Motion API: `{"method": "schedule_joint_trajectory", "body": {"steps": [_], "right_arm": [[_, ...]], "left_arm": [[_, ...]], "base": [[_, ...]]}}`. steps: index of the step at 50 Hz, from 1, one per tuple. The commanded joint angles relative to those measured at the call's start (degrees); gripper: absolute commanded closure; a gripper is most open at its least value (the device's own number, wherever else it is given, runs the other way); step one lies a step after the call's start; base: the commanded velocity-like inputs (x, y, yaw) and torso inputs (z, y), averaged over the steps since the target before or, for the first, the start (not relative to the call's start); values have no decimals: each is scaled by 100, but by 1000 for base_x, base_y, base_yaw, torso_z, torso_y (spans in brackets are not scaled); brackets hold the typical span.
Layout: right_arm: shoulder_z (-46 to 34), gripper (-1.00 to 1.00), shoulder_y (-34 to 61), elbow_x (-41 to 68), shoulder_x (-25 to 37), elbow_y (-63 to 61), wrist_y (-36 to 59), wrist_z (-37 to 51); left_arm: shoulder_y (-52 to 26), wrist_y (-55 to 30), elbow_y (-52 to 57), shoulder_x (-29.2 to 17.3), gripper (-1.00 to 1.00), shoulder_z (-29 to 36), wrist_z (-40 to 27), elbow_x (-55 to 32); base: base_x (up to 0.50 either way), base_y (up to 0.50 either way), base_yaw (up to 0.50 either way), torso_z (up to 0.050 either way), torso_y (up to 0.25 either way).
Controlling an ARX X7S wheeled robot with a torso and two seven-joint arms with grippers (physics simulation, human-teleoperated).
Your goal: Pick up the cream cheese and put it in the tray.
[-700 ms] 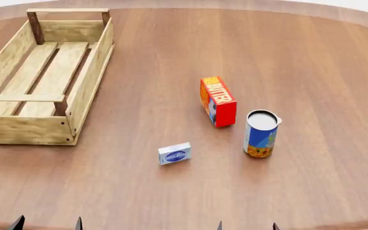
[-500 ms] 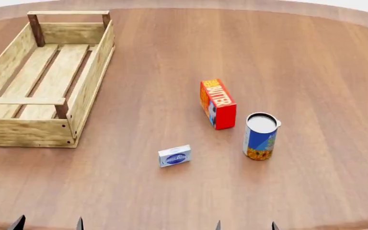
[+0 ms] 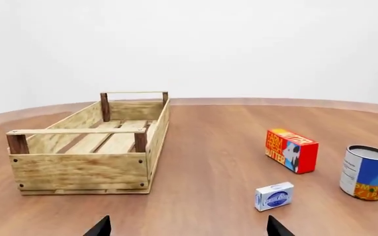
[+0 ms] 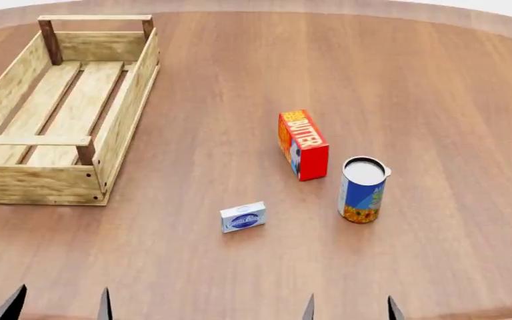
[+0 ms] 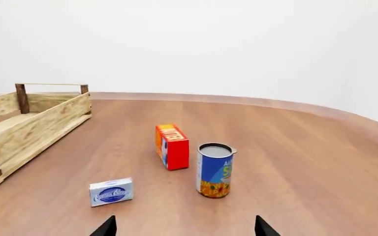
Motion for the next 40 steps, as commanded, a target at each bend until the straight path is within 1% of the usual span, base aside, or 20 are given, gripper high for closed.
{"method": "schedule_joint_trajectory", "body": {"steps": [1, 8, 11, 12, 13, 16, 17, 33, 40], "right_arm": [[-30, -100, -13, -1, 141, -622, 135, 208], [-59, -100, -56, -50, 221, -1106, 209, 324], [-49, -100, -138, -47, 254, -1298, -32, 360], [-56, -100, -170, -39, 270, -1353, -67, 356], [-47, -100, -259, -180, 269, -1481, -120, 473], [-72, -100, -356, -180, 306, -1530, -316, 480], [-86, -100, -370, -221, 313, -1539, -344, 504], [-132, -100, -542, -243, 375, -1483, -842, 703], [-155, -100, -533, -189, 395, -1419, -871, 745]], "left_arm": [[23, 69, 826, -98, -100, 54, -276, 97], [120, 62, 1487, -192, -100, 48, -345, 42], [174, 231, 1634, -241, -100, 42, -357, 24], [187, 326, 1625, -254, -100, 48, -362, 35], [267, 601, 1650, -265, -100, 34, -374, 43], [345, 822, 1661, -301, -100, 32, -346, -50], [418, 1037, 1660, -315, -100, 50, -344, -3], [544, 1397, 1655, -400, -100, 48, -461, -125], [525, 1503, 1501, -431, -100, 44, -477, -243]], "base": [[0, 0, 0, 0, 0], [0, 0, 0, 0, 0], [0, 0, 0, 0, 0], [0, 0, 0, 0, 0], [0, 0, 0, 0, 0], [0, 0, 0, 0, 0], [0, 0, 0, 0, 0], [0, 0, 0, 0, 0], [0, 0, 0, 0, 0]]}}
